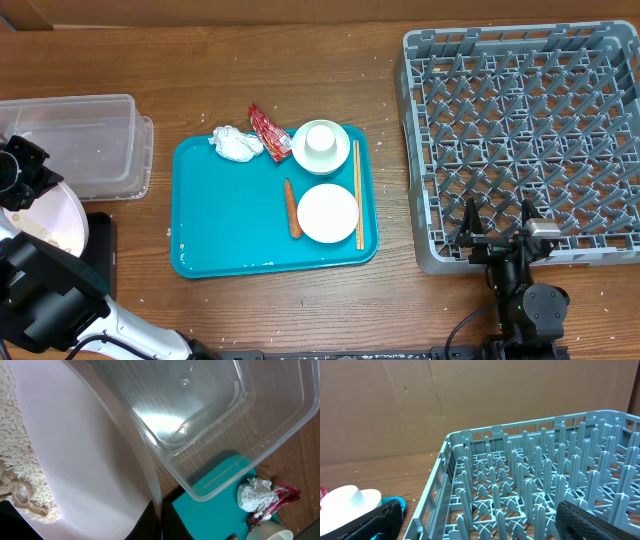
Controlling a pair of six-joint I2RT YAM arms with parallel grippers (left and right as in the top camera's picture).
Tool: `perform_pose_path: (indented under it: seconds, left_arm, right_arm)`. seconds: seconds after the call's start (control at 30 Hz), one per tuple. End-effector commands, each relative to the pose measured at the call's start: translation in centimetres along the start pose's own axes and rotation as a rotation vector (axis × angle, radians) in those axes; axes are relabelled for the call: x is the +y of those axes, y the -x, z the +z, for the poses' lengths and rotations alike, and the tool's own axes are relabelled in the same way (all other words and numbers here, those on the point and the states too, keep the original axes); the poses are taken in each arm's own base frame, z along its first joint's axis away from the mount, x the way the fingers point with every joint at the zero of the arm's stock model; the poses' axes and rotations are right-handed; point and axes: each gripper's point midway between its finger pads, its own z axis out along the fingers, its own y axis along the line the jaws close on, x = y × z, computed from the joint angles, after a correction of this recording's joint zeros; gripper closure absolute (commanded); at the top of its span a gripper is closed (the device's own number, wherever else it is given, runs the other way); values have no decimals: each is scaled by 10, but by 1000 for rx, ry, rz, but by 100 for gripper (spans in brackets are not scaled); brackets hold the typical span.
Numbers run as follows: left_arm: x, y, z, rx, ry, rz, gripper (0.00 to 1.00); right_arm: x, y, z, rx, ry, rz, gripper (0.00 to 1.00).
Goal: Sort waste into correct bins and load items into the dishwasher
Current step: 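Tilt the plate to dump rice and shells onto the black tray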
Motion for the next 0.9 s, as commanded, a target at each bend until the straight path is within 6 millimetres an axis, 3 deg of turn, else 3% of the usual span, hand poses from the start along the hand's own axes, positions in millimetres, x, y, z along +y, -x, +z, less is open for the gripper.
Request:
perform_pose_path:
  seconds: [0.0,0.2,0.33,0.6,0.87]
  left_arm:
    - [5,4,-6,-7,-26,0,96]
    - [12,5,-6,13,-80,-41,96]
    - [5,6,-12,25,-200,-36,95]
    - [28,9,-22,25,-243,-114,96]
    - [29,11,-31,25,-352,-134,96]
  right_arm:
    - [-1,-2,0,-3,-1,-3,0]
    - [-1,-2,0,-3,-1,-3,0]
    - [-1,-2,0,-3,-1,-3,0]
    - [-1,-2,0,-3,-1,-3,0]
    - [-1,-2,0,-3,-1,-3,0]
